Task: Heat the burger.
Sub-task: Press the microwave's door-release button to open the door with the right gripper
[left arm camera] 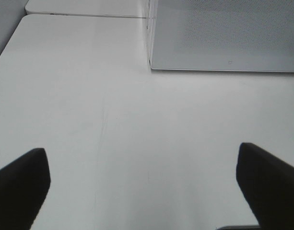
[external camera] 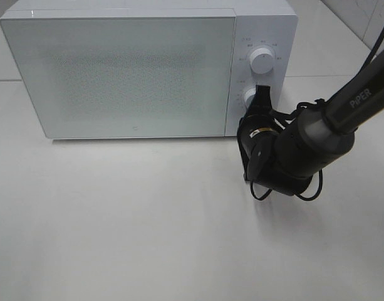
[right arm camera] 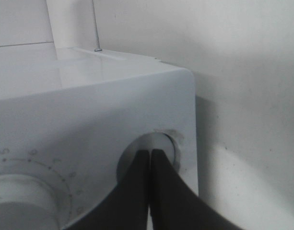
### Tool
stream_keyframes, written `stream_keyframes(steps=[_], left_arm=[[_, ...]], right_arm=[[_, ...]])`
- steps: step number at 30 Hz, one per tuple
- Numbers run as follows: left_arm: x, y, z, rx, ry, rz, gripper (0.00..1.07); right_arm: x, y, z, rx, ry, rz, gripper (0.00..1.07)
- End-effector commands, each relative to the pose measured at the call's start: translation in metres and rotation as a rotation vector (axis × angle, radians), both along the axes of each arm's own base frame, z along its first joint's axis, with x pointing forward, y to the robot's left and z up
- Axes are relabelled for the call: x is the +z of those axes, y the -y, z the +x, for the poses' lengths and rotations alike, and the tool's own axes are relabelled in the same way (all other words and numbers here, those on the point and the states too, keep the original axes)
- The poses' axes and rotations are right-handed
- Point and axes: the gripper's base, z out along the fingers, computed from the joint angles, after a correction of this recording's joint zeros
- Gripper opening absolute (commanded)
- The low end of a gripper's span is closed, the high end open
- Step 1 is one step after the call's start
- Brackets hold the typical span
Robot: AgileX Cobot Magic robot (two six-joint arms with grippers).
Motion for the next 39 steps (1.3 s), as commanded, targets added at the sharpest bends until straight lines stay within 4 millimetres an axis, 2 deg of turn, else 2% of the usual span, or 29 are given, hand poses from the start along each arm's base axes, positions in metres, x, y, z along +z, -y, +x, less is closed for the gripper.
stream_keyframes(steps=[1, 2, 4, 7, 19, 29, 34, 39], left_arm=[[0.000, 0.000, 0.000, 0.001, 0.013, -0.003, 0.98], [0.000, 0.000, 0.000, 0.001, 0.013, -0.003, 0.98], [0.000, 0.000, 0.000, 0.001, 0.013, -0.003, 0.98], [0.000, 0.000, 0.000, 0.001, 0.013, -0.003, 0.98], [0.000, 0.000, 0.000, 0.001, 0.013, -0.003, 0.98], [0.000, 0.000, 0.000, 0.001, 0.013, -0.003, 0.98], [0.000, 0.000, 0.000, 0.001, 0.013, -0.003, 0.98], [0.000, 0.000, 0.000, 0.001, 0.013, -0.003, 0.98]], right_arm=[[0.029, 0.001, 0.023, -0.038, 0.239, -0.026, 0.00], [0.029, 0.001, 0.023, -0.038, 0.239, -0.026, 0.00], [0.032, 0.002, 0.038, -0.051, 0.286, -0.042, 0.00], [0.036, -0.001, 0.044, -0.045, 0.322, -0.041, 0.00], [0.037, -0.002, 0.043, -0.031, 0.303, -0.038, 0.00], [0.037, 0.000, 0.029, 0.006, 0.199, -0.004, 0.00], [0.028, 0.004, 0.015, 0.041, 0.096, -0.011, 0.00], [0.035, 0.009, 0.004, 0.074, 0.081, -0.041, 0.00]])
